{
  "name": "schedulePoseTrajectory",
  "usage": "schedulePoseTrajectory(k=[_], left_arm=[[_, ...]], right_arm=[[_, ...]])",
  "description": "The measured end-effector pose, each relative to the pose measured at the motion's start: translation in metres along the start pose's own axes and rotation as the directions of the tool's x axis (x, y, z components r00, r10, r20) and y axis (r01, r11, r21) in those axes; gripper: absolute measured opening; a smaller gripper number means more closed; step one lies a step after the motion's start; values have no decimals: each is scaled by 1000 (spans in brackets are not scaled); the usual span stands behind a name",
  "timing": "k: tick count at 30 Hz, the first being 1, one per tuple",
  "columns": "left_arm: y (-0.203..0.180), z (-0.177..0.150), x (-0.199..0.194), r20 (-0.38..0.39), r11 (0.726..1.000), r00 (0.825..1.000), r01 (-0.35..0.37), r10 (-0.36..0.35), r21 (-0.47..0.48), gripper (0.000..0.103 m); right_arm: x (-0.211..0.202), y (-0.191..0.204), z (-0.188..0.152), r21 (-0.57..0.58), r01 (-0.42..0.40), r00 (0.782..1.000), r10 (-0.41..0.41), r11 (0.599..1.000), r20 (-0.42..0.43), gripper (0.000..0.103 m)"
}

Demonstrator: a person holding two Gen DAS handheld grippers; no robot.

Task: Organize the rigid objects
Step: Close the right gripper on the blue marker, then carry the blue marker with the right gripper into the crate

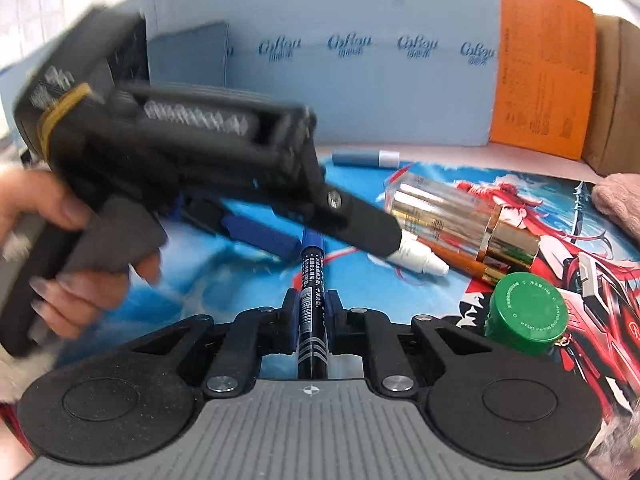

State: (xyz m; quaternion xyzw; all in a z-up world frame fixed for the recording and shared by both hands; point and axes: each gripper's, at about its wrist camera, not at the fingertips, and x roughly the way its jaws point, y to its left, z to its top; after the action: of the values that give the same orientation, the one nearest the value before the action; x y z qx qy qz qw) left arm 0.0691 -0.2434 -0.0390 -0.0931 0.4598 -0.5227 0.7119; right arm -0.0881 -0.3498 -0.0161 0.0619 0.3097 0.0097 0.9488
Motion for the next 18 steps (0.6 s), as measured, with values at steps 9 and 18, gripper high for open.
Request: schedulePoseTrajectory(k=[9,18], left_arm=[[1,5,-26,103,997,992,78,-74,-29,17],[-11,15,-112,373,996,924,78,-87,39,13]], right_arm=[[-20,12,16,14,6,994,-7,1000,108,12],[-26,46,59,-95,-25,967,48,995,252,12]])
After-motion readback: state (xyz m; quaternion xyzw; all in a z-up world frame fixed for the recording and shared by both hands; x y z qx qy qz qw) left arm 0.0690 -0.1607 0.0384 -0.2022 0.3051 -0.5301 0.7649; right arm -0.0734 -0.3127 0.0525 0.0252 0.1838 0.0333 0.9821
